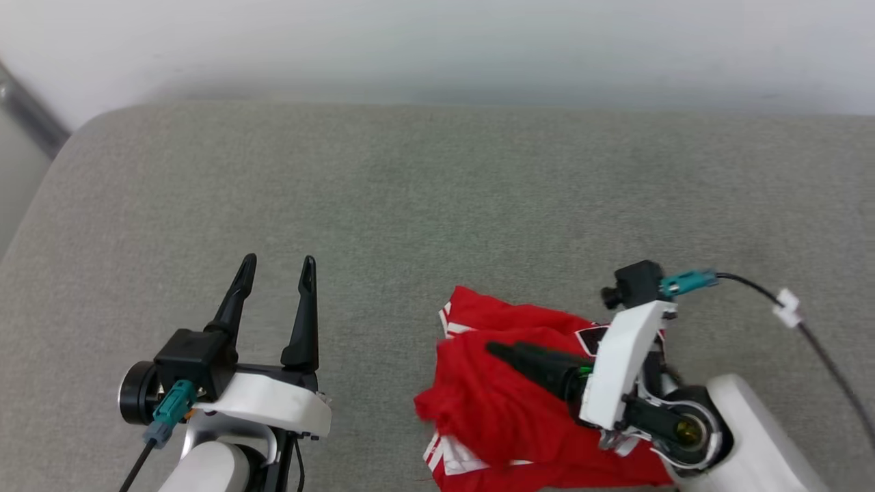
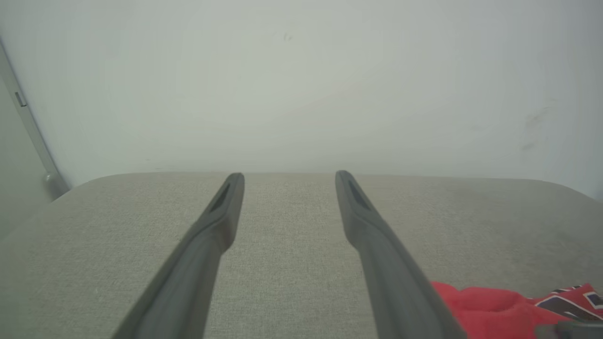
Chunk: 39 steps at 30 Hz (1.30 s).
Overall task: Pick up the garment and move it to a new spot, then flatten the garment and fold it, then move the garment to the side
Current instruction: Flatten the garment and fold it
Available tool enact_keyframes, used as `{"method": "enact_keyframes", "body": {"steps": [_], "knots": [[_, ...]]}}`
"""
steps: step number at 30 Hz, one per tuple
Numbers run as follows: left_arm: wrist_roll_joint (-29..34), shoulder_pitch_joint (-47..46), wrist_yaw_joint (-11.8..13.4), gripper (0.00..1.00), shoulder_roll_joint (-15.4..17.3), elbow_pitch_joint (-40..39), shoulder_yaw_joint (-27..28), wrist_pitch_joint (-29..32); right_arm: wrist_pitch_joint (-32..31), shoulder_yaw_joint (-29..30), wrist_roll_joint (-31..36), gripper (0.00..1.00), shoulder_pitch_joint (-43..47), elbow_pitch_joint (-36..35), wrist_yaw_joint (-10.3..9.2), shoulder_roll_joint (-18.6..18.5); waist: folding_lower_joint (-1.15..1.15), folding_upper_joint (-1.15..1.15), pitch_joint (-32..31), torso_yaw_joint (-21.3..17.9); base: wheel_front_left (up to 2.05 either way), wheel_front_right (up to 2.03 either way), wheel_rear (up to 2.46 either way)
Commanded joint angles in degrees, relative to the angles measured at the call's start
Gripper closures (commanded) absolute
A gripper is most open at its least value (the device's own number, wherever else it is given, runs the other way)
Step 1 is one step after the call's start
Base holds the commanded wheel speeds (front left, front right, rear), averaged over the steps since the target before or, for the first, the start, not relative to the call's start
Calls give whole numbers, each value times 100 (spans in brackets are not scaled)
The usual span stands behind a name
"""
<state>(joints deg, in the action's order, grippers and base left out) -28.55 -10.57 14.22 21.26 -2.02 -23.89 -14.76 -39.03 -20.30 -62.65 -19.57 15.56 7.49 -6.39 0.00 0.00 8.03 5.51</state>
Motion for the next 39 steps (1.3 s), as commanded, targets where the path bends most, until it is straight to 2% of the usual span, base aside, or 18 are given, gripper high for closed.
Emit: {"method": "enact_keyframes", "body": {"steps": [1, 5, 6, 10, 15, 20, 25, 32, 39], "knots": [[15, 78, 28, 0, 18, 0, 10, -22, 238, -75, 274, 0, 85, -141, 0, -195, 0, 0, -109, -117, 0, 0, 0], [-16, 215, 94, 0, 57, 16, 64, -26, 1266, -148, 1661, 0, 192, -293, 0, -746, 0, 0, -264, -310, 0, 0, 0], [-26, 256, 105, 0, 68, 19, 82, -27, 1494, -74, 1951, 0, 266, -265, 0, -781, 0, 0, -303, -362, 0, 0, 0], [-34, 417, 201, 0, 91, -14, 141, -31, 2201, 614, 3163, 0, 521, -225, 0, -956, 0, 0, -402, -536, 0, 0, 0], [-70, 590, 307, 0, 121, -10, 274, -39, 2898, 1706, 4235, 0, 940, -561, 0, -838, 0, 0, -501, -706, 0, 0, 0], [-87, 823, 389, 0, 163, -21, 463, -44, 3520, 2369, 4714, 0, 1267, -1131, -1, -500, 0, 0, -656, -870, 0, 0, 0], [-56, 1075, 416, 0, 215, -31, 519, -48, 3898, 2380, 5051, 0, 1600, -1665, 0, -287, 0, 0, -831, -933, 0, 0, 0], [-10, 1392, 505, 0, 151, -74, 520, -50, 3743, 2261, 5340, 0, 2162, -2227, -1, -10, 0, 0, -995, -935, 0, 0, 0], [39, 1390, 498, 0, 87, -73, 529, -52, 3444, 2208, 5390, 0, 2424, -2603, -1, 70, 0, 0, -993, -912, 0, 0, 0]]}}
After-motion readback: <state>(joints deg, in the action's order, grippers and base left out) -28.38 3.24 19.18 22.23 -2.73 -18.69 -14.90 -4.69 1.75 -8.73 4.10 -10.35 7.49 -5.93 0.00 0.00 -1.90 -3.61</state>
